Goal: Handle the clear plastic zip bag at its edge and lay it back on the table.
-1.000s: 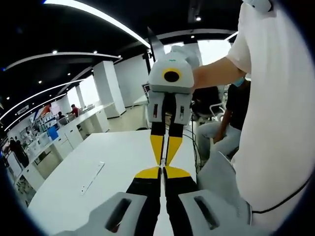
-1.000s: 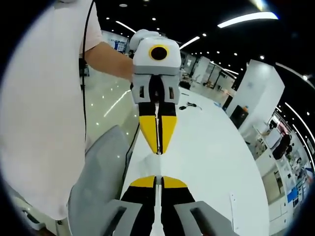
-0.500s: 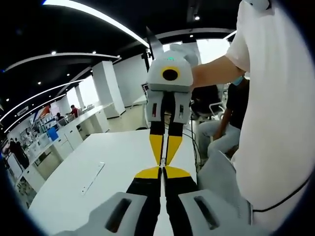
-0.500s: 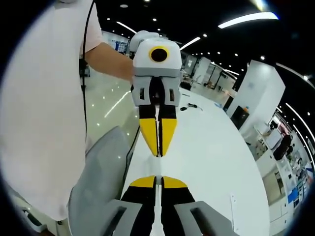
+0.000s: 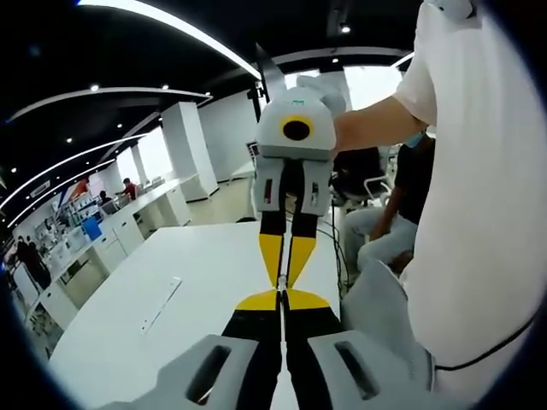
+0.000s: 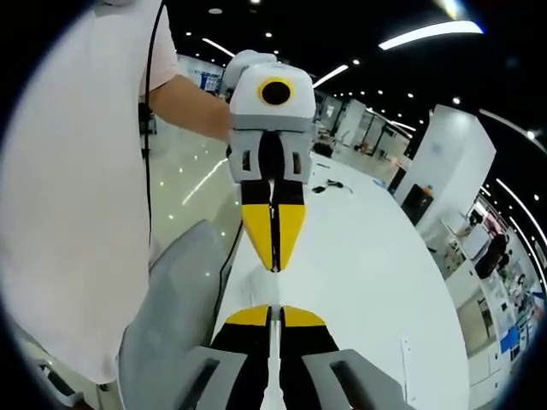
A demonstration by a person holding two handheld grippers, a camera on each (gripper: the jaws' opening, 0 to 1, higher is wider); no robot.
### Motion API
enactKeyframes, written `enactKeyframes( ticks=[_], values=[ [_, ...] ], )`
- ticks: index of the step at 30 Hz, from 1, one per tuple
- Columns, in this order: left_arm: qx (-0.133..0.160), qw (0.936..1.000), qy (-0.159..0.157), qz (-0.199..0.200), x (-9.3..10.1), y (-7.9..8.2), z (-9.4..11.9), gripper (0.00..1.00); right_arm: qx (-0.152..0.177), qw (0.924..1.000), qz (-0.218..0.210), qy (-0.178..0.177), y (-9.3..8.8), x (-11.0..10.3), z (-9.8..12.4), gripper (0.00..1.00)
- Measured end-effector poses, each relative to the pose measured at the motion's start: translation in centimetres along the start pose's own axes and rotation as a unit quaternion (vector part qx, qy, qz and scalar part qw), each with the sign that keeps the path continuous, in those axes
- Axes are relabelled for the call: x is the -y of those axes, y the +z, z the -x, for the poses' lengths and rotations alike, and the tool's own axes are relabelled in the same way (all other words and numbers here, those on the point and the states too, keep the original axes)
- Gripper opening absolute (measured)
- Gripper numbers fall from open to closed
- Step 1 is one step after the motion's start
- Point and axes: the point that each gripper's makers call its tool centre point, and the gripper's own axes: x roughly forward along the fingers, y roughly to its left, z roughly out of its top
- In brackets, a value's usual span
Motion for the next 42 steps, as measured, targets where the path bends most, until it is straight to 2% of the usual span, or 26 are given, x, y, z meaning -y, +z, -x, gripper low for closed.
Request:
enactKeyframes(
  ticks=[16,42],
  values=[
    [-0.003,1.0000,-0.003,0.002,0.1,-0.5,0.4,0.00,-0.011,0.9999,-0.011,0.003,-1.5,-0.1,0.1,0.00],
    [0.007,0.9999,0.004,0.012,-0.2,-0.1,2.2,0.00,-0.035,0.9989,-0.029,-0.006,-4.5,-0.1,1.6,0.00]
  ],
)
